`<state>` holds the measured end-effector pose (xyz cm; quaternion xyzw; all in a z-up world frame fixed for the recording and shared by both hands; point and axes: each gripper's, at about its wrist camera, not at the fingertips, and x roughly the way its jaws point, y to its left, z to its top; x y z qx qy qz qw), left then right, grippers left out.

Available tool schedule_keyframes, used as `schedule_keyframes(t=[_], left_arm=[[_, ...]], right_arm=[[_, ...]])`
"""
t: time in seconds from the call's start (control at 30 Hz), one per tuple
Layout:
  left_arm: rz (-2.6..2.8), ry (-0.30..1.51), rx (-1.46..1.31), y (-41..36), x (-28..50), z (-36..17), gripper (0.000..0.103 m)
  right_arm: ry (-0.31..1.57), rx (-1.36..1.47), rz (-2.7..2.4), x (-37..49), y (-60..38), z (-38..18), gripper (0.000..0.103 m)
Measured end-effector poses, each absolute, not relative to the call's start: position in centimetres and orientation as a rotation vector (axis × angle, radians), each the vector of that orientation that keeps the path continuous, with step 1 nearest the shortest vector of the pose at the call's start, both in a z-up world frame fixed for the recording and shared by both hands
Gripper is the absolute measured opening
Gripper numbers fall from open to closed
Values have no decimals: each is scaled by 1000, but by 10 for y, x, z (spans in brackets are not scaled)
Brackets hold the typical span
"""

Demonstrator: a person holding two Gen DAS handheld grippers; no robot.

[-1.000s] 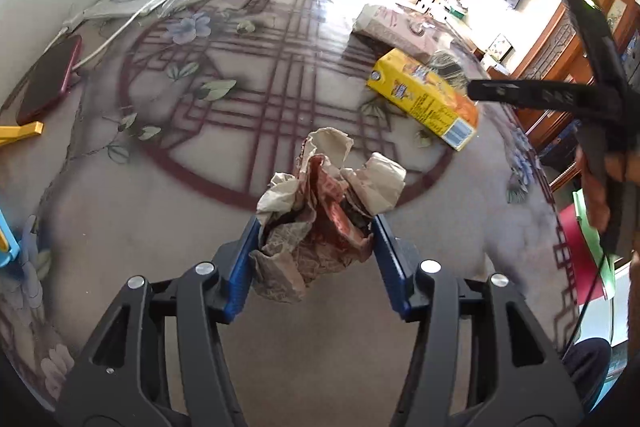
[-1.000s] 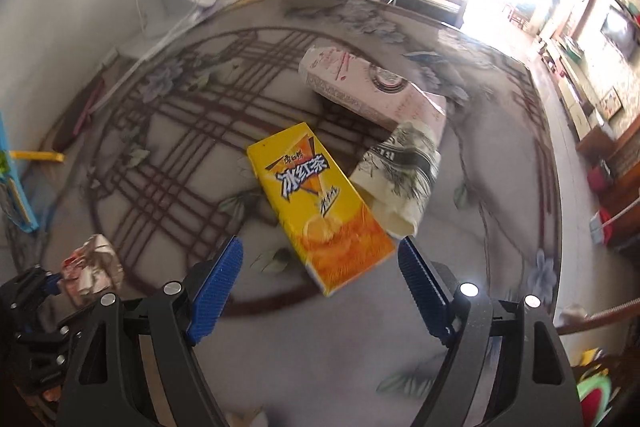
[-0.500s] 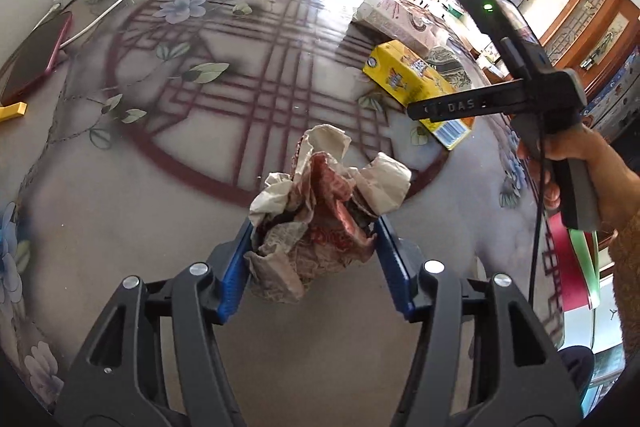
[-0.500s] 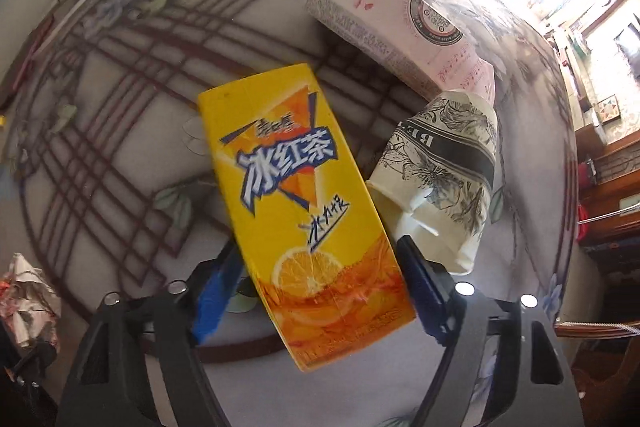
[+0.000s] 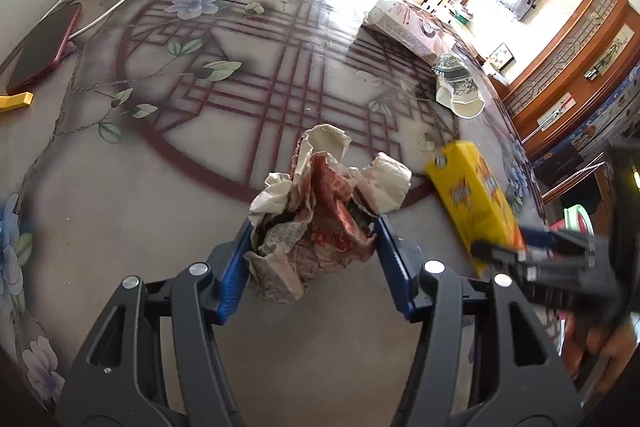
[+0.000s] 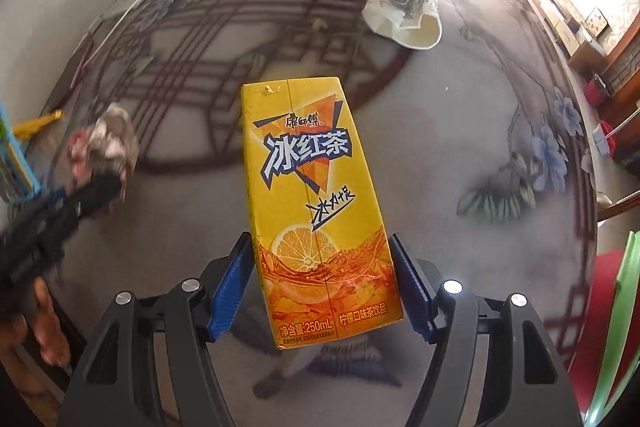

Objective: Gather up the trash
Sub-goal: 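Lift the tissue with the left tool while the right lifts the yellow carton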

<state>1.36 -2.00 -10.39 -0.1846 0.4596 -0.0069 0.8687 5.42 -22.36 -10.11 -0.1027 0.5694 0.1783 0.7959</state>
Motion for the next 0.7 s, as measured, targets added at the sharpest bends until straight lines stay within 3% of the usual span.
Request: schedule_keyframes(t=[0.23,0.53,0.7], left_arm=[[19,980,-375,-17,13,-111,56],[48,977,-371,-16,14,-112,65],[48,974,-370,-16,14,-113,66]], right_arm=[[1176,-241,373,51,-203,-109,75],[1151,-245,350,55,-196,-111,76],[1131,-244,348,60,-194,-107,77]])
